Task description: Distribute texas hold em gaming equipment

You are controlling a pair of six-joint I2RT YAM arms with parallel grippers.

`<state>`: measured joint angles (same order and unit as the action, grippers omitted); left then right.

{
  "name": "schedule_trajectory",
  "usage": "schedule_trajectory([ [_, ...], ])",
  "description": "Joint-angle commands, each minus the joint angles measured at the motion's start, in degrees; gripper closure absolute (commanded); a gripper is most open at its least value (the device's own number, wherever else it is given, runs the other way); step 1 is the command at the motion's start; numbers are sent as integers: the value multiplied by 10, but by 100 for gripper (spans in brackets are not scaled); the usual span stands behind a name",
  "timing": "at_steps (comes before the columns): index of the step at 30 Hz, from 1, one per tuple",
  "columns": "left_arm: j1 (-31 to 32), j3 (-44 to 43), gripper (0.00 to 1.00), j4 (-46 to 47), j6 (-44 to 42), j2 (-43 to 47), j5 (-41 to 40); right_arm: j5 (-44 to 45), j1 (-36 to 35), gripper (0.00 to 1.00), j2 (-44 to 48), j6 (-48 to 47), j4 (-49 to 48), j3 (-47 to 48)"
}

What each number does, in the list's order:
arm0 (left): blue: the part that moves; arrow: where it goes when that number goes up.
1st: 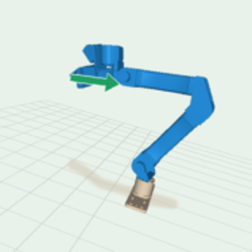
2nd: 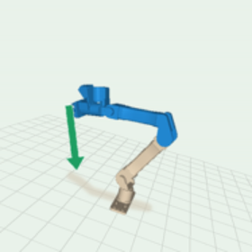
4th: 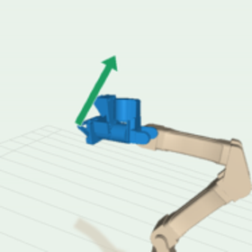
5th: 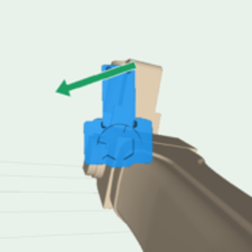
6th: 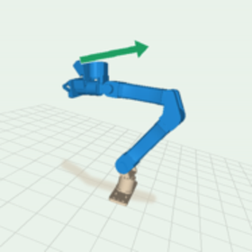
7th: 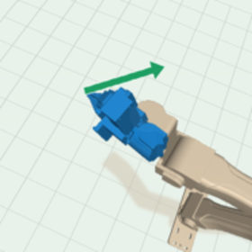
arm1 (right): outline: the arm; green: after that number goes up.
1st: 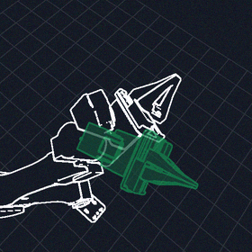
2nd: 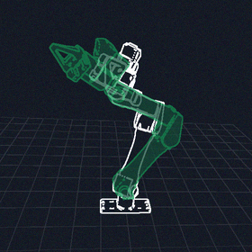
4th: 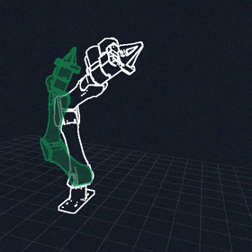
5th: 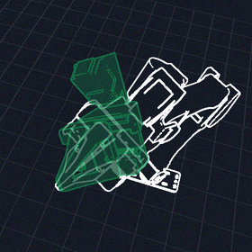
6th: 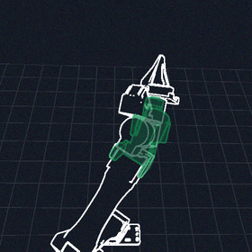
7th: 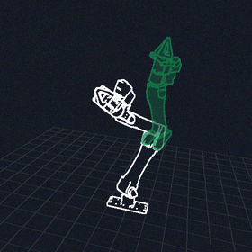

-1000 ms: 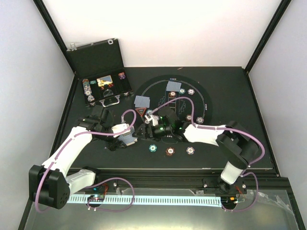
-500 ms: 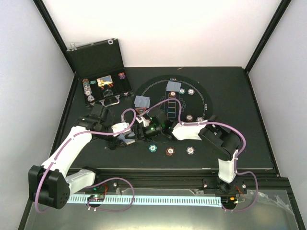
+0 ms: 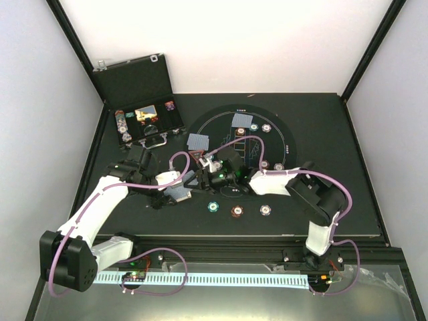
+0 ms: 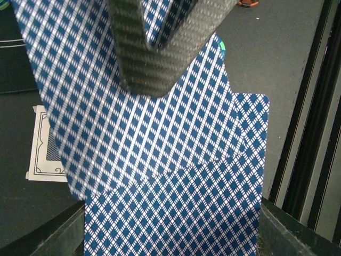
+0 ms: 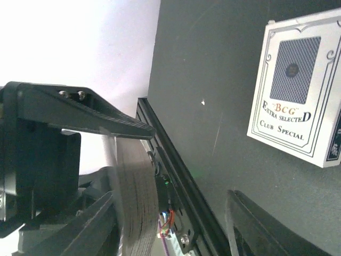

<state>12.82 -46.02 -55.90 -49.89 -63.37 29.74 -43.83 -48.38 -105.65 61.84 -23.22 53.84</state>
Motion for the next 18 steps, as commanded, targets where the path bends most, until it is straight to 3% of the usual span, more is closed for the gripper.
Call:
schedule_trajectory([
  [1,0,-23,98,-4,0,4,18,16,5,50,27,-1,-8,-14],
  [9,0,-15,98,-1,-2,7,13,8,4,85,53,29,-54,-24],
  [18,0,-10,98,1,-3,7,11,4,40,97,102,23,-48,-70],
])
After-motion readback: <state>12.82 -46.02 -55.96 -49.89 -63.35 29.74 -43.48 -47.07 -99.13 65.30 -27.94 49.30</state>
